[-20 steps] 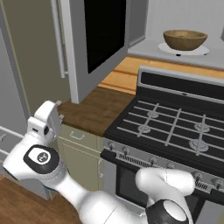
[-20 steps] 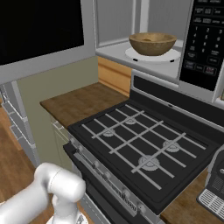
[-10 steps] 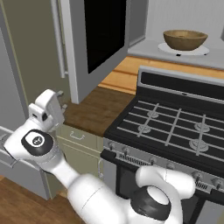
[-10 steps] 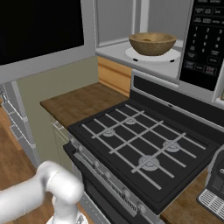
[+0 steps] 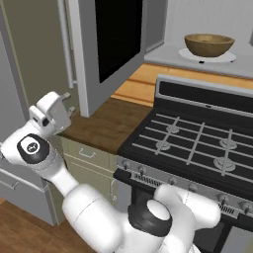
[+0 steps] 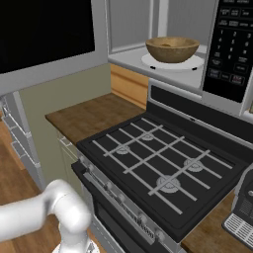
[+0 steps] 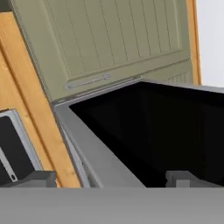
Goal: Pick the avocado from the sink and place it in the bowl. Then pick the bowl and place it in the microwave. Then close the microwave door and press the start button.
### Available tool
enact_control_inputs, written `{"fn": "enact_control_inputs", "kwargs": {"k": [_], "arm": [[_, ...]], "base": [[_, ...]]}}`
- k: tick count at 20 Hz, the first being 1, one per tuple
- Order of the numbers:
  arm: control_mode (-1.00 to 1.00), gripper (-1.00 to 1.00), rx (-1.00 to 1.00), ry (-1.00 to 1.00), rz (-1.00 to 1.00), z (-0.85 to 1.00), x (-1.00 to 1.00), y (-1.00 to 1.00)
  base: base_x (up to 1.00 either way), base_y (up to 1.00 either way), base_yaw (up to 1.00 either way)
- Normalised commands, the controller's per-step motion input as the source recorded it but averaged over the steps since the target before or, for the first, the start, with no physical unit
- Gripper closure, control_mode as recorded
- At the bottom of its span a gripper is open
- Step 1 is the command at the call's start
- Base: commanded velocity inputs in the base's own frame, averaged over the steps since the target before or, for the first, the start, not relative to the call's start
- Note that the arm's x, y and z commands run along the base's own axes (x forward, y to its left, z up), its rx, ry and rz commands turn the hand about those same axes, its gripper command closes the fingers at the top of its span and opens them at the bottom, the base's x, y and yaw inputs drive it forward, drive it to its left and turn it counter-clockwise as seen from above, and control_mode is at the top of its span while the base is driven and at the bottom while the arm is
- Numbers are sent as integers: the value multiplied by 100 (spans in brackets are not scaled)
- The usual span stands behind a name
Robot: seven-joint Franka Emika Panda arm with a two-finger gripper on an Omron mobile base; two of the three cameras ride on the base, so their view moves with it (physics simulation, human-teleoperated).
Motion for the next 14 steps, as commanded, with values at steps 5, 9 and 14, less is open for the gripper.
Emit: {"fn": "enact_control_inputs", "kwargs": {"k": [5, 9, 14], "arm": [[-100, -100, 11, -28, 0, 54, 0, -42], [-100, -100, 14, -27, 0, 48, -9, -68], [-100, -100, 13, -26, 0, 43, -50, -89]], "base": [[0, 0, 0], [0, 0, 0], [0, 0, 0]]}}
